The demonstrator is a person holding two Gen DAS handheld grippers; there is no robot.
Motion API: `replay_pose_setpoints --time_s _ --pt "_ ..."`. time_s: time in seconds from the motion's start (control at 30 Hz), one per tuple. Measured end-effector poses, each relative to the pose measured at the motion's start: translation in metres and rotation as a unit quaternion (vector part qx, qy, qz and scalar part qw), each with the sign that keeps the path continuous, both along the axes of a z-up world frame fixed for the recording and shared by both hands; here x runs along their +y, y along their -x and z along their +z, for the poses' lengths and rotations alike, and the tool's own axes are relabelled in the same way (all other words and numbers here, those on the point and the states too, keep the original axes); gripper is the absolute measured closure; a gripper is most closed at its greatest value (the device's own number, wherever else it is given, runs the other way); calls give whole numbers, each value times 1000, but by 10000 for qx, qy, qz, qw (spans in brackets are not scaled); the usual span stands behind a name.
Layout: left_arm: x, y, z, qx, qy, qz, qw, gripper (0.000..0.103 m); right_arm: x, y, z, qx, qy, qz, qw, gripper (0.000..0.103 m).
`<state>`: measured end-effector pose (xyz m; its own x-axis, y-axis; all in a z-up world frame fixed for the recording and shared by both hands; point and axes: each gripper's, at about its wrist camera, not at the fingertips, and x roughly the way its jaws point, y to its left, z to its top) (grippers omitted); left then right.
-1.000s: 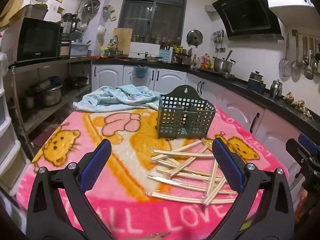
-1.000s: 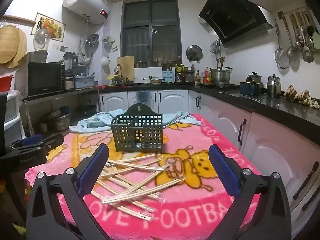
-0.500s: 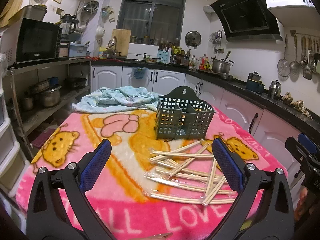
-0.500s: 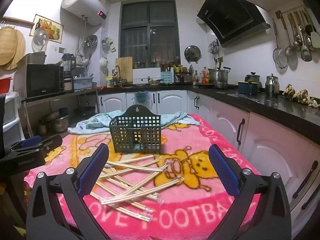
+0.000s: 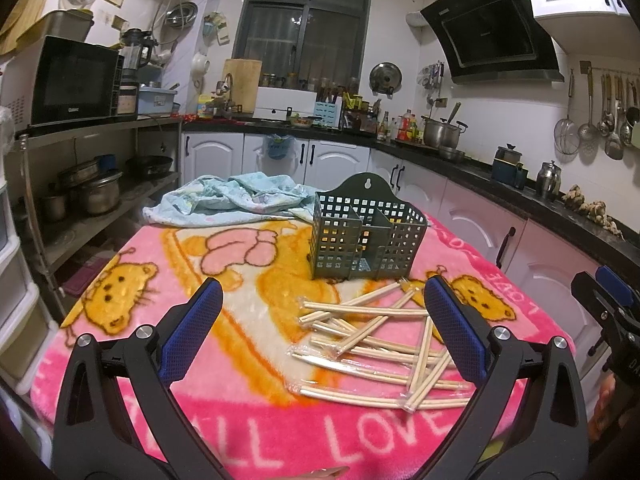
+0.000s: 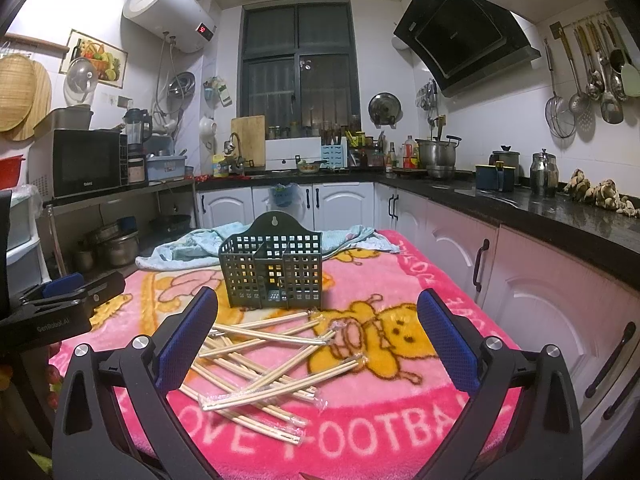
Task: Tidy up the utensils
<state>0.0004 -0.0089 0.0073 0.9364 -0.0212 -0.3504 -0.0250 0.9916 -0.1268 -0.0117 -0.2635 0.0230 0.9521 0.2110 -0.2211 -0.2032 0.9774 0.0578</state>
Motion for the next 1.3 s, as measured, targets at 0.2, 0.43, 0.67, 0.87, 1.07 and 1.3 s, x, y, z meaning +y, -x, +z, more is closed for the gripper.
replay_pose_setpoints --time_s 0.2,0.43,0.67,0.87,1.07,1.3 --pt "-1 0 0 -16 1 5 10000 10 0 0 0 -5 0 11 10000 6" --pt "-2 -1 2 45 53 -54 10000 10 0 -1 0 29 -8 31 10000 6" --pt "17 -12 -4 272 286 -80 9992 10 0 -16 1 294 -75 258 9992 6" --pt "44 -24 -17 574 503 -54 9971 10 4 -34 -4 622 -42 497 9968 6" --pt "63 -33 -22 723 614 -85 9955 10 13 -53 -5 698 201 703 9949 6" --pt "73 -60 -33 1058 924 -384 9893 10 14 -89 -13 1122 241 788 9903 6"
